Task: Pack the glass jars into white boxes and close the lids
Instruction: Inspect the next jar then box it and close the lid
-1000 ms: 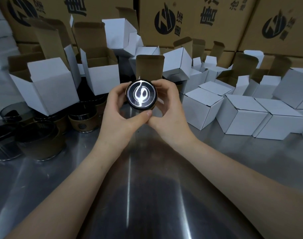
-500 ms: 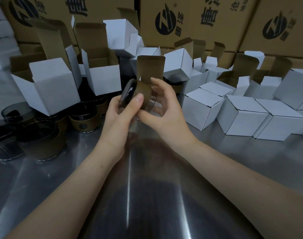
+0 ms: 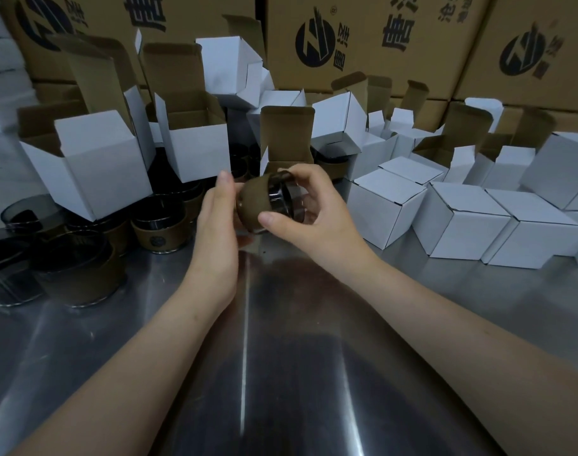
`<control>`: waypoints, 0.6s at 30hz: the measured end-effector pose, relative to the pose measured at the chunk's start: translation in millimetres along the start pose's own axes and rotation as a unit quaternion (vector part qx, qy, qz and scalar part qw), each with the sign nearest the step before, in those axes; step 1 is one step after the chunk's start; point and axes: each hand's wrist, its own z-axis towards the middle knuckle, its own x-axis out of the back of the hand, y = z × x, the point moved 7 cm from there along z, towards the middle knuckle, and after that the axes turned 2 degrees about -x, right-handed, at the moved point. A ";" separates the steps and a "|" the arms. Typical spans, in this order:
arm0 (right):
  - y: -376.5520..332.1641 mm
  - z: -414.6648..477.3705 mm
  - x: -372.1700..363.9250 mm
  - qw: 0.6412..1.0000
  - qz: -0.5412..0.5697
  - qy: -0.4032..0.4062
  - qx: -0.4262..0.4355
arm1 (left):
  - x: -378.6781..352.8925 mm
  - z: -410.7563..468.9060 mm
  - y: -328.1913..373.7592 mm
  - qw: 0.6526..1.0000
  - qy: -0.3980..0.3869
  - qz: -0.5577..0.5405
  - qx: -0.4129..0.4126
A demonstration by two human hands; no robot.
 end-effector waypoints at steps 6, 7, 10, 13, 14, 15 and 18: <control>-1.1 0.9 -1.1 0.992 -0.121 -0.043 0.017 | 17.1 4.1 -0.3 0.995 0.090 0.036 -0.014; -1.5 1.4 0.0 0.990 -0.132 -0.039 0.025 | 17.8 4.8 0.2 0.995 0.088 0.039 -0.016; -4.4 2.7 3.9 0.991 -0.124 -0.015 0.037 | 17.6 5.9 1.9 0.997 0.067 0.040 -0.024; -6.3 2.1 6.3 0.995 -0.092 0.002 0.028 | 10.5 5.8 3.1 0.997 0.001 0.074 -0.026; -6.4 1.6 7.1 0.996 -0.081 0.007 0.026 | 6.6 4.9 3.1 0.995 -0.027 0.093 -0.029; -7.0 1.1 7.8 0.997 -0.071 0.010 0.027 | 2.4 3.2 3.5 0.991 -0.056 0.112 -0.037; -10.6 0.2 8.8 0.998 -0.057 0.012 0.039 | -10.0 -1.5 6.9 0.978 -0.120 0.153 -0.079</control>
